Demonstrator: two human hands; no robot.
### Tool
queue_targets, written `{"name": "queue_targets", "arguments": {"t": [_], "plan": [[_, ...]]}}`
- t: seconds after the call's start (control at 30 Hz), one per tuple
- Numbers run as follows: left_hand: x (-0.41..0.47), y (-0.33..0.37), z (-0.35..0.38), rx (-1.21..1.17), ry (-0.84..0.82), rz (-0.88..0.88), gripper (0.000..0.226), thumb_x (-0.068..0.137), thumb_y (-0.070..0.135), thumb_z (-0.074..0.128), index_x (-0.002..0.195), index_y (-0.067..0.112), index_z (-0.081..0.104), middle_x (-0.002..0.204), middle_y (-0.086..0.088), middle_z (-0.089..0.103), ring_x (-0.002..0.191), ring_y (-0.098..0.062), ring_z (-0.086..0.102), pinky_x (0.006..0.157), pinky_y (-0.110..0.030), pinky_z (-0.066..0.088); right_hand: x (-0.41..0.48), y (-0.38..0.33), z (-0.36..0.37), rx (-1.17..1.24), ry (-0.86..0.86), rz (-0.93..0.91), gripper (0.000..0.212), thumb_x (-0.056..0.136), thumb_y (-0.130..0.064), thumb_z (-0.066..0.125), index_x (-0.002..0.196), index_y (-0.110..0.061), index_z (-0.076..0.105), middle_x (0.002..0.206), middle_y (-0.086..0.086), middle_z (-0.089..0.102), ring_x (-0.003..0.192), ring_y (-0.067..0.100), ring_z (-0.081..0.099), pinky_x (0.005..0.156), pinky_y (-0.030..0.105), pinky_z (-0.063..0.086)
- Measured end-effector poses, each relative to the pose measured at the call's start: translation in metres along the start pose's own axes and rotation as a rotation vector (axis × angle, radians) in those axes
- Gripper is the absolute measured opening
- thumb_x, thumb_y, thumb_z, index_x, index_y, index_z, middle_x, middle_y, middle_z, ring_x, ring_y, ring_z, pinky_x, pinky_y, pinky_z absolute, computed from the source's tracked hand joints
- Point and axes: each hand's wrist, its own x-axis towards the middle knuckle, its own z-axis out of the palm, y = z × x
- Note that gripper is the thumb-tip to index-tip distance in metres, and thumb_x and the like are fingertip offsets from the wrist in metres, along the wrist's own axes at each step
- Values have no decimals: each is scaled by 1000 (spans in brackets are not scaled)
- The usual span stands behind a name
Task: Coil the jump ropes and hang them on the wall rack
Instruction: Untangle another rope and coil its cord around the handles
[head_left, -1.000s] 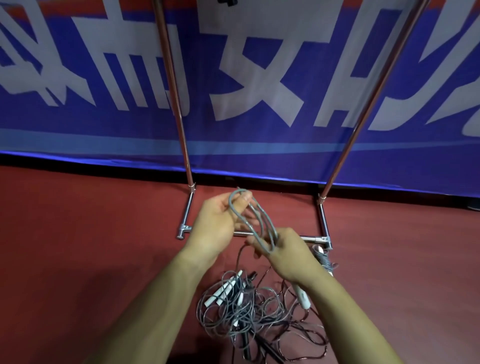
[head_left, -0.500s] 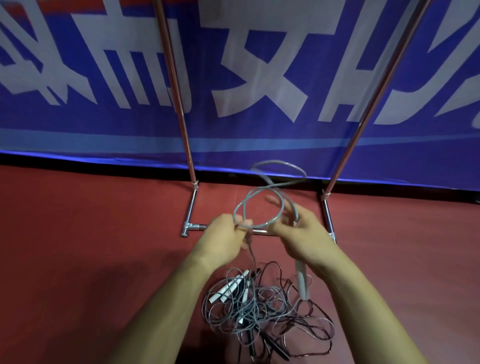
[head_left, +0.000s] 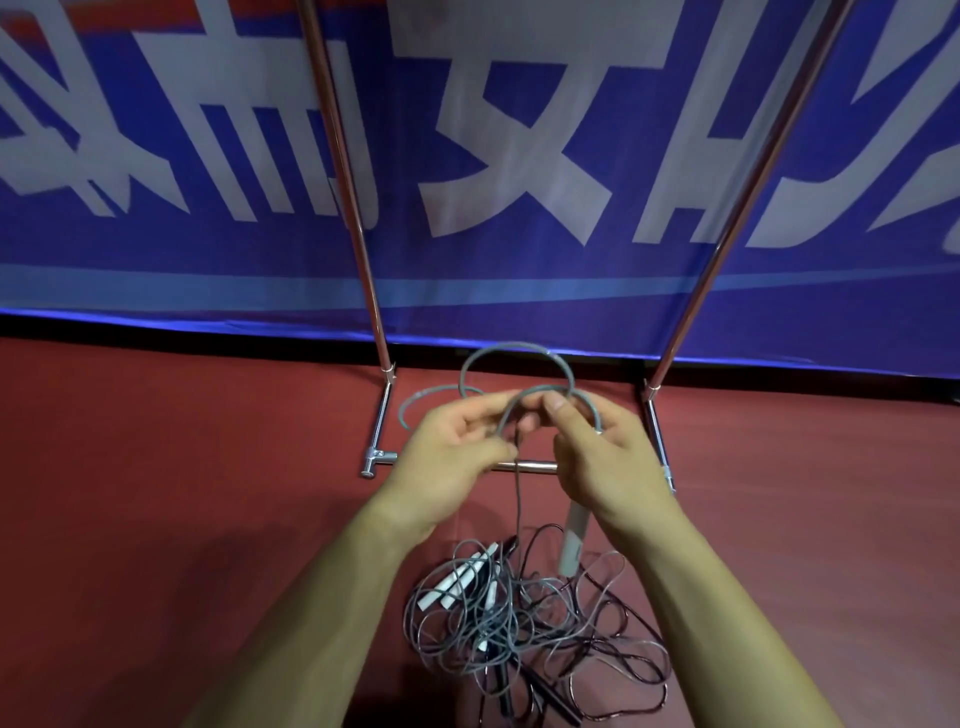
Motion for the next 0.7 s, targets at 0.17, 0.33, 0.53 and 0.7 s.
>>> {"name": "queue_targets", "arguments": {"t": [0.17, 0.33, 0.53, 0.7], "plan": [[-1, 17, -12, -308, 463, 216, 29, 73, -14, 43, 73, 3, 68, 68, -11, 72, 72, -22, 72, 79, -30, 57, 3, -3, -3, 133, 57, 74, 24, 104, -18, 49, 104, -6, 70, 80, 7, 68, 35, 4, 22, 39, 15, 17], [-5, -2, -16, 462, 274, 71, 29, 81, 3, 54, 70, 23, 72, 60, 2, 66, 50, -8, 58, 57, -22, 45, 0, -12, 1, 183, 28, 46, 25, 104, -19, 49, 107, -6, 70, 81, 6, 67, 37, 6, 22, 39, 18, 16], [-5, -33, -5, 783, -257, -240, 25, 101, 37, 56, 124, 36, 65, 81, 10, 69, 60, -10, 57, 59, -29, 51, -4, -22, 2, 200, -51, 44, 24, 102, -20, 49, 104, -13, 72, 86, 5, 68, 41, 7, 19, 41, 20, 13], [8, -22, -6, 633, 138, -65, 27, 104, 26, 50, 86, 20, 69, 78, 4, 76, 73, -14, 74, 72, -35, 57, 2, -12, -9, -64, -83, 98, 22, 94, -6, 63, 114, -13, 69, 69, -7, 65, 39, 2, 33, 41, 16, 24]]}}
